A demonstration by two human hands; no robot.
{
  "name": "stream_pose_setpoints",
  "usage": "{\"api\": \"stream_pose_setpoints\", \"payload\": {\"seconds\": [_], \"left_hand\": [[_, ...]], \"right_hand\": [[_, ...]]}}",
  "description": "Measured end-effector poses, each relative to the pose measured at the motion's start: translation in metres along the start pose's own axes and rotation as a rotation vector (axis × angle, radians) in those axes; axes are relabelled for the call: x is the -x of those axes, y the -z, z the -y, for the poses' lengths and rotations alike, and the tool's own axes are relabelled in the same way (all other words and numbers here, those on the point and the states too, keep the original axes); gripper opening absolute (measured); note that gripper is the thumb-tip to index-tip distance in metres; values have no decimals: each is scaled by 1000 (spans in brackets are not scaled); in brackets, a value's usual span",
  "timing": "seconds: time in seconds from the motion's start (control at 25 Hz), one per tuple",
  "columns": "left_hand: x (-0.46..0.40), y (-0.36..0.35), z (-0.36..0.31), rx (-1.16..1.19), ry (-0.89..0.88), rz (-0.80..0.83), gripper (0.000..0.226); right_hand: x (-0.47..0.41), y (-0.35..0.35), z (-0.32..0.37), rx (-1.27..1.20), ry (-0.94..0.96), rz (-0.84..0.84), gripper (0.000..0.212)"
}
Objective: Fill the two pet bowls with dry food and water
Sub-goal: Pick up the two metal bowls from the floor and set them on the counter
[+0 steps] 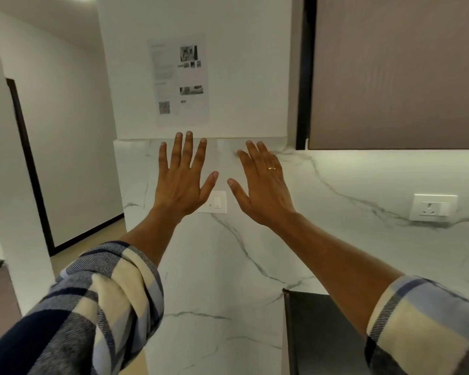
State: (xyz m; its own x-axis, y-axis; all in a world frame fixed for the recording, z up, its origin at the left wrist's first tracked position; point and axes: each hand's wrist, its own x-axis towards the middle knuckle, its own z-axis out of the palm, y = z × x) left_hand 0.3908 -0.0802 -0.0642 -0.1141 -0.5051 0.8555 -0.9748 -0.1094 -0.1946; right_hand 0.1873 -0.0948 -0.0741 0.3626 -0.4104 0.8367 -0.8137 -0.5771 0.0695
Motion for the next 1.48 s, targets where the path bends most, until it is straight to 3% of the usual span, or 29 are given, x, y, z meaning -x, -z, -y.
{"api": "stream_pose_setpoints", "payload": {"seconds": [0.24,0.44,0.6,0.8,1.08,1.48], "left_hand": [[27,-110,30,37,-1,98,80],[78,-223,23,114,55,299,80],[130,-280,11,192,113,449,78],[254,-342,5,252,205,712,77],[399,-419,-5,307,59,1088,78],[699,-551,-56,411,-48,1381,77]], "right_hand": [[12,-126,-24,-45,-86,124,70],[55,-247,-45,-85,-211,393,69],[109,-306,-40,-123,-294,518,68],[216,-365,-11,-148,-434,764,70],[346,-433,24,-109,-656,975,71],[645,-592,57,-80,-808,1193,70]]}}
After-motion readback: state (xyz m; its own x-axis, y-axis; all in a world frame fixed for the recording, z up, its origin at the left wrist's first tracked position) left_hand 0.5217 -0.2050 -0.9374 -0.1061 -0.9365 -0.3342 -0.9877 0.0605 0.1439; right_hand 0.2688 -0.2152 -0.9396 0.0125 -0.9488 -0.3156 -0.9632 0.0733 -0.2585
